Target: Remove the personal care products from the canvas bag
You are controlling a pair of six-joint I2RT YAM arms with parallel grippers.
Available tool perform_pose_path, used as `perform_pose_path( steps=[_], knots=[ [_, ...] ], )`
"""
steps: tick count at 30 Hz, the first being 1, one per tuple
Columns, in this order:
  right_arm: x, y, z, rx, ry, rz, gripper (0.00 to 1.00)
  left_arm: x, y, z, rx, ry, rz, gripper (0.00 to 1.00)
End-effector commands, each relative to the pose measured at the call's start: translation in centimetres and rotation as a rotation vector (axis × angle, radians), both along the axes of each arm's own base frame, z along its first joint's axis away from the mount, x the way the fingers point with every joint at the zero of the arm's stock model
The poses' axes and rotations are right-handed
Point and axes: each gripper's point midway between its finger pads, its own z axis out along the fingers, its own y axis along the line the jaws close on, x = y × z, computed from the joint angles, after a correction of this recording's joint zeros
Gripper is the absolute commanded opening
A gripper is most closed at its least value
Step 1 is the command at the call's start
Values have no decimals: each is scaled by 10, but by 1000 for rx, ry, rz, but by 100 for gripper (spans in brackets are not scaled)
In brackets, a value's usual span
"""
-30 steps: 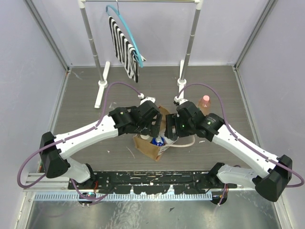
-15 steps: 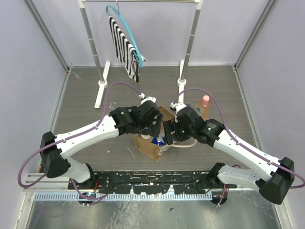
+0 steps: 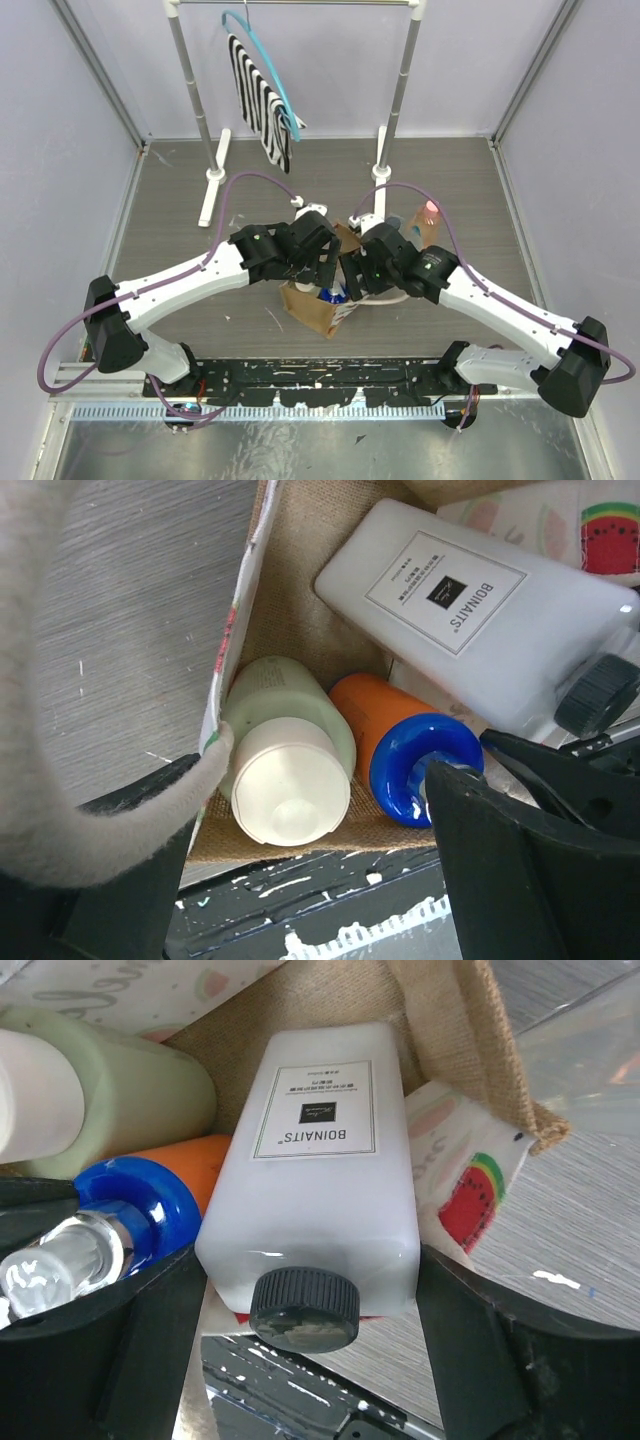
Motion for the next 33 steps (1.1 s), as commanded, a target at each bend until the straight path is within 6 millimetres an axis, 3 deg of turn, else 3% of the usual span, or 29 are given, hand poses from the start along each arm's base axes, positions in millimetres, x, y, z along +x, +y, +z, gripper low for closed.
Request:
perform_pose_path(
  steps=[1,2,7,13,20,26,33],
  knots=[
    [33,-1,68,27,-190,-77,62,-5,-7,3,-40,2,-12,99],
    [39,0,90,43,-225,-92,61,-5,-7,4,-44,2,-13,99],
    [51,-1,153,80,-309,-132,61,-5,-12,6,-61,5,-25,96],
    [58,-5,201,85,-370,-161,61,-7,-17,-6,-33,31,-44,91],
    [60,-32,254,79,-471,-241,61,-10,-21,-5,-41,40,-59,79],
    [52,-58,278,68,-525,-295,61,-17,-22,-1,-53,56,-71,74],
    [40,-87,278,49,-553,-366,62,-22,-7,25,42,-57,-47,72]
  ],
)
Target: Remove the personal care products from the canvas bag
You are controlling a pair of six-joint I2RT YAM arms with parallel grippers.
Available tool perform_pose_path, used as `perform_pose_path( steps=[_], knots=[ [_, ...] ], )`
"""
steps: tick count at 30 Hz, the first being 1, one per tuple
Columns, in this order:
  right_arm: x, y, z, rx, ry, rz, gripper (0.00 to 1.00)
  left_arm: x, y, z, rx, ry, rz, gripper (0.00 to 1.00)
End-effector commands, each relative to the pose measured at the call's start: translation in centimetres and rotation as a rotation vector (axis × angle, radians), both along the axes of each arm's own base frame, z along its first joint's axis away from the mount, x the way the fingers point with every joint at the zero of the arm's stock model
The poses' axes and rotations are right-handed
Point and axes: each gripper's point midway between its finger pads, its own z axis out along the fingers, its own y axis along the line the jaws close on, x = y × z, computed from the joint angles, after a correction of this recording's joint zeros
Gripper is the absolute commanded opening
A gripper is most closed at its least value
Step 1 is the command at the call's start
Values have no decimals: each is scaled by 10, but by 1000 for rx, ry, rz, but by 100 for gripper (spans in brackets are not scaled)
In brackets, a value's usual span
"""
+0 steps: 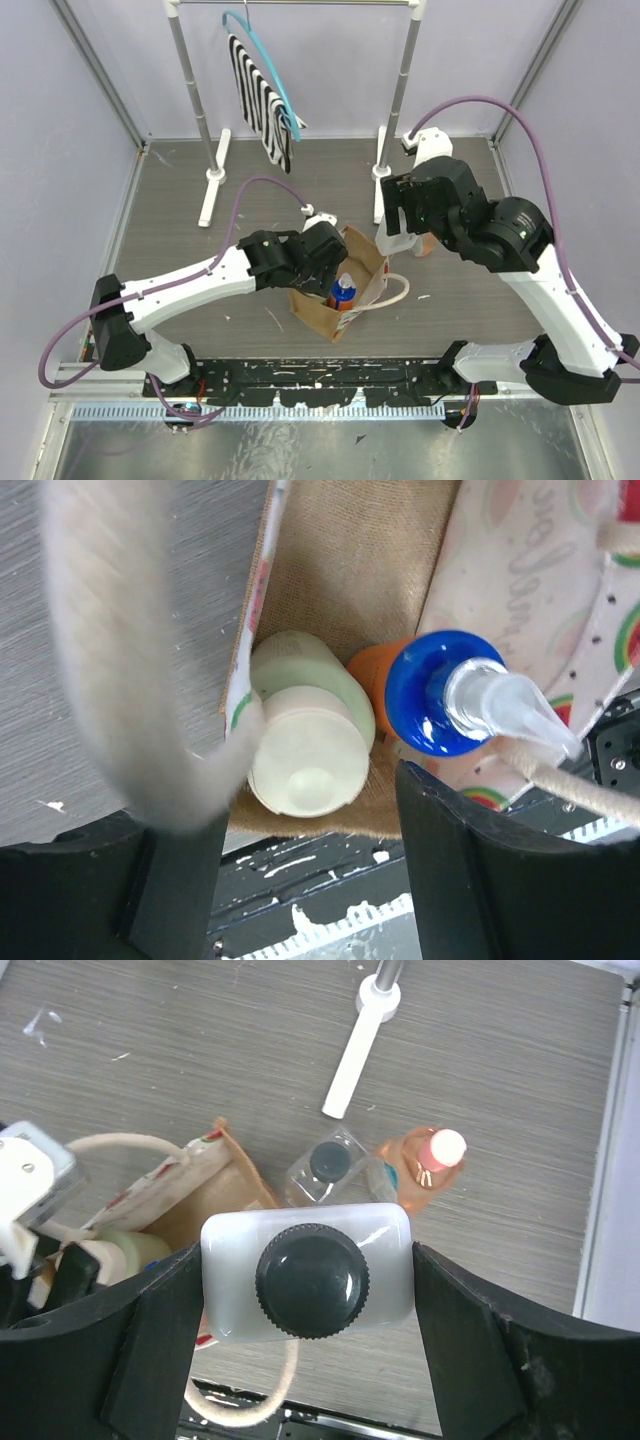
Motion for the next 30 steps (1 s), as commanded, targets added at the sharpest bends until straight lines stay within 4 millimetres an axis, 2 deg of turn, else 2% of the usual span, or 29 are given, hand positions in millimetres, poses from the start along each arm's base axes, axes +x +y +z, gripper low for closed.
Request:
perform_pose_path(
  steps=[1,6,9,17,23,26,28,30],
  knots=[
    [-4,-29,44,103,-168,-95,62,-7,0,34,16,-83,-3,72],
    [-11,-40,40,97,-161,-118,63,-17,-14,57,53,-165,-47,72],
    [-14,-46,37,88,-155,-132,63,-21,-22,59,83,-184,-74,74],
    [-18,-58,14,50,-130,-185,65,-7,-23,23,193,-180,-75,82],
    [-20,-62,-2,47,-113,-209,66,15,-10,3,205,-170,-37,81],
    [-20,-62,-10,41,-104,-216,66,22,1,-11,211,-138,-15,76],
    [-20,-62,-19,31,-91,-225,66,18,3,-23,183,-81,-22,69],
    [-19,-62,-27,27,-80,-233,66,14,0,-28,154,-56,-32,57]
  ],
)
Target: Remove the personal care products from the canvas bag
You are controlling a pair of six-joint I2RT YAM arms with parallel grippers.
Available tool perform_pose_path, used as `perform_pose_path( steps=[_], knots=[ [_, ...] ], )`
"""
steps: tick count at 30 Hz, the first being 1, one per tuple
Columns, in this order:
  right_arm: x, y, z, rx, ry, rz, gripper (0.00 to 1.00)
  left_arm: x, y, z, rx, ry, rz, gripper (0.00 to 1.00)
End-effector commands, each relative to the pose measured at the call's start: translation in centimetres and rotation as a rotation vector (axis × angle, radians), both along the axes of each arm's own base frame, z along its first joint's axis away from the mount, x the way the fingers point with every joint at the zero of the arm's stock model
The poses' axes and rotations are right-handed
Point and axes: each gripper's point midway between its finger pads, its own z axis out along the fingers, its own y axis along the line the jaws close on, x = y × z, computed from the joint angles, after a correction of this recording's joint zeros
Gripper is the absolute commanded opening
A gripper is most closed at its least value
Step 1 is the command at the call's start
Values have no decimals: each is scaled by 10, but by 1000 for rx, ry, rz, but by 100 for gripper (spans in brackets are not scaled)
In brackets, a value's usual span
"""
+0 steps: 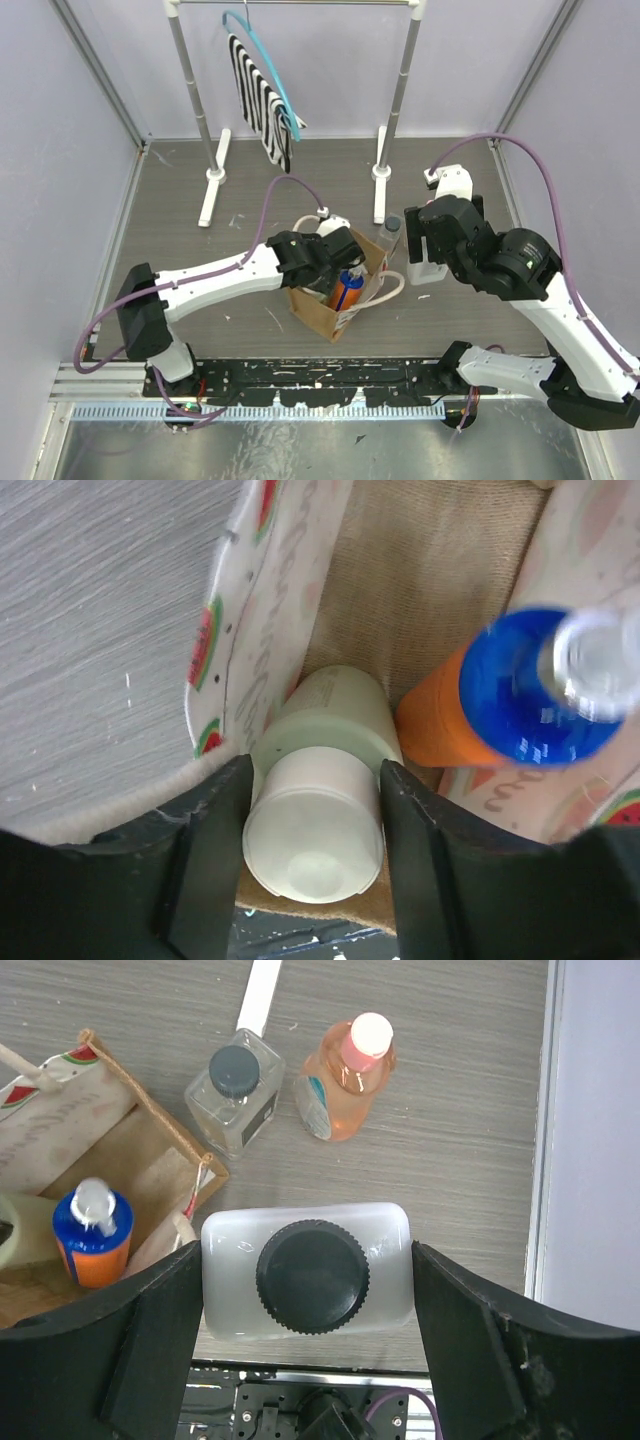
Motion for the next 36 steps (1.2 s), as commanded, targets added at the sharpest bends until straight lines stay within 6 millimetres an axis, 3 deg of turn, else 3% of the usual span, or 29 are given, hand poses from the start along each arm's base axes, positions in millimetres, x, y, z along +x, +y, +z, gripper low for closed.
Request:
perform_pose_path(
  steps=[1,5,9,16,24,30,36],
  knots=[
    [13,-1,20,107,-137,-86,66,-5,-3,-4,-76,39,-21,50],
    [15,1,-6,102,-105,-108,66,-11,-5,-1,-98,68,-31,23],
    [20,10,-39,120,-72,-119,67,-10,-3,21,-107,53,-34,0],
    [25,11,-77,121,-45,-157,68,-3,8,100,-165,-51,-41,0],
    [30,2,-112,108,11,-179,67,9,52,180,-164,-226,30,0],
    [34,9,-125,138,49,-164,67,24,97,221,-120,-382,141,0],
    [34,18,-151,162,136,-170,67,38,141,244,-182,-456,275,0]
  ],
)
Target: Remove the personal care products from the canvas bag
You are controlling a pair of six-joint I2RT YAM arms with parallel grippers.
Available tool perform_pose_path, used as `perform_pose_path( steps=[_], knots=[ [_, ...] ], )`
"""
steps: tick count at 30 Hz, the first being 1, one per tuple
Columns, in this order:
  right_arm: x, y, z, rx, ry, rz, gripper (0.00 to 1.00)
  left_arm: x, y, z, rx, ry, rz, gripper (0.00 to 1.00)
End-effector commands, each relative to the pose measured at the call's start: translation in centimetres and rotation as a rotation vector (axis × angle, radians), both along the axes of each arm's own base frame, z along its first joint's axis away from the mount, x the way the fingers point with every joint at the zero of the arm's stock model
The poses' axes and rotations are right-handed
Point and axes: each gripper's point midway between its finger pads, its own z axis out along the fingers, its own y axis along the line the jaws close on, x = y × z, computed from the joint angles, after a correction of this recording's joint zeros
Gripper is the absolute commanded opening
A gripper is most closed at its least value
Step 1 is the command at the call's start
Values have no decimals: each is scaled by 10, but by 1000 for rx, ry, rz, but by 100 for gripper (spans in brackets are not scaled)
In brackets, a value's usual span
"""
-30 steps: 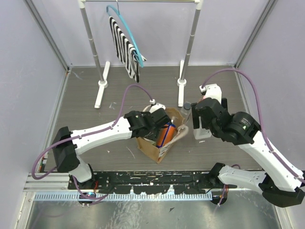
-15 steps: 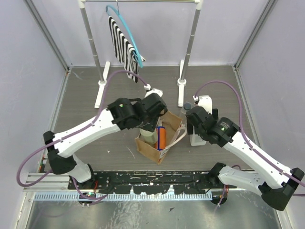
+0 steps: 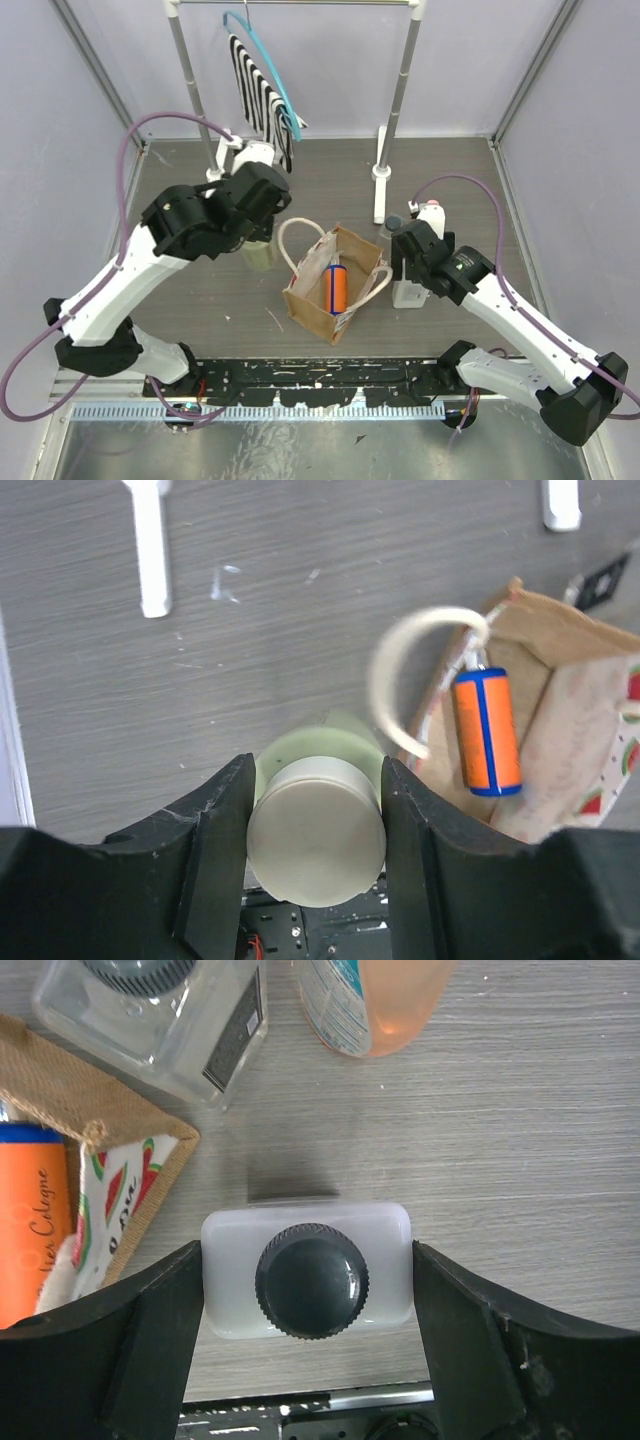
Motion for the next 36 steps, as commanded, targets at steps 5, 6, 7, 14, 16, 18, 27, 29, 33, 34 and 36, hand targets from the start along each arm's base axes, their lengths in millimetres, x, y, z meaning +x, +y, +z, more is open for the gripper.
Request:
perform_pose_path(
  steps=[5,6,7,14,16,18,27,29,33,34,36],
  knots=[
    [21,24,-1,149,-63,-38,67,31,73,16,-100,-139,221,0],
    [21,24,-1,149,-63,-42,67,34,77,6,-114,-125,235,0],
    [22,24,-1,150,-65,-44,67,38,80,-7,-118,-111,254,0],
    [20,19,-3,130,-61,-51,70,59,82,-77,-162,-56,321,0],
    [20,19,-6,125,-53,-49,73,62,79,-88,-168,-50,322,0],
    [19,19,-10,118,-42,-48,76,64,76,-100,-164,-31,323,0],
    [22,16,9,114,-77,-40,100,56,67,-155,-199,53,325,0],
    [24,14,28,110,-112,-36,100,50,66,-165,-211,82,324,0],
    [29,19,78,163,-207,0,100,42,65,-182,-238,113,332,0],
    [31,18,91,164,-235,3,100,41,63,-186,-247,121,332,0],
    [34,17,118,155,-289,13,100,39,60,-194,-260,143,327,0]
  ],
)
